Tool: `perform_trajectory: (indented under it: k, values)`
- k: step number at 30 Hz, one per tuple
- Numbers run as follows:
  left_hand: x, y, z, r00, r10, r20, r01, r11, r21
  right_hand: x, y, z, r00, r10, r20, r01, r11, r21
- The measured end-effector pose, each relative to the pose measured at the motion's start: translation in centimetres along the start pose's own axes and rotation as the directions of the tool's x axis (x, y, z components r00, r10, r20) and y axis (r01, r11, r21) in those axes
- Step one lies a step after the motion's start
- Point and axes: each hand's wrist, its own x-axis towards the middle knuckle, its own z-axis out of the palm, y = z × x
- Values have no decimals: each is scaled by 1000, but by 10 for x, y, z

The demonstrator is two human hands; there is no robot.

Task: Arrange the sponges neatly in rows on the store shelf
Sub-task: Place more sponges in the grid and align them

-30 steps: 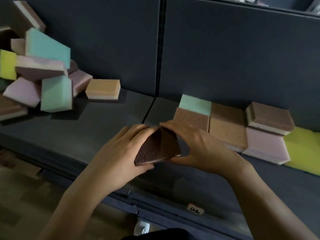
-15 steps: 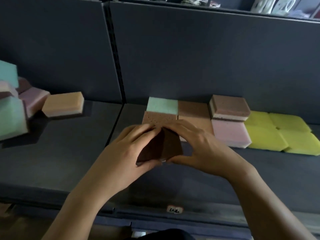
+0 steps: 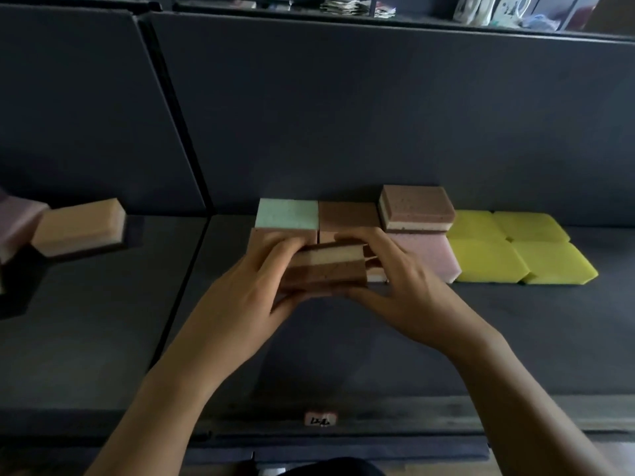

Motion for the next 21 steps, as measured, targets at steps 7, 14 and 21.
perform_trajectory:
  k: [7,14,21]
  values:
    - [-1,-3,19,996,69,-54,-54,970,237,-2,1,2,987,153,40,-157,979,130]
    - [5,-9,22,998,33,-56,-21,980,196,-2,12,-1,996,-7,90,17,995,-101]
    - [17,3,20,994,113,12,-113,961,253,5,18,-5,998,-14,58,20,995,-99]
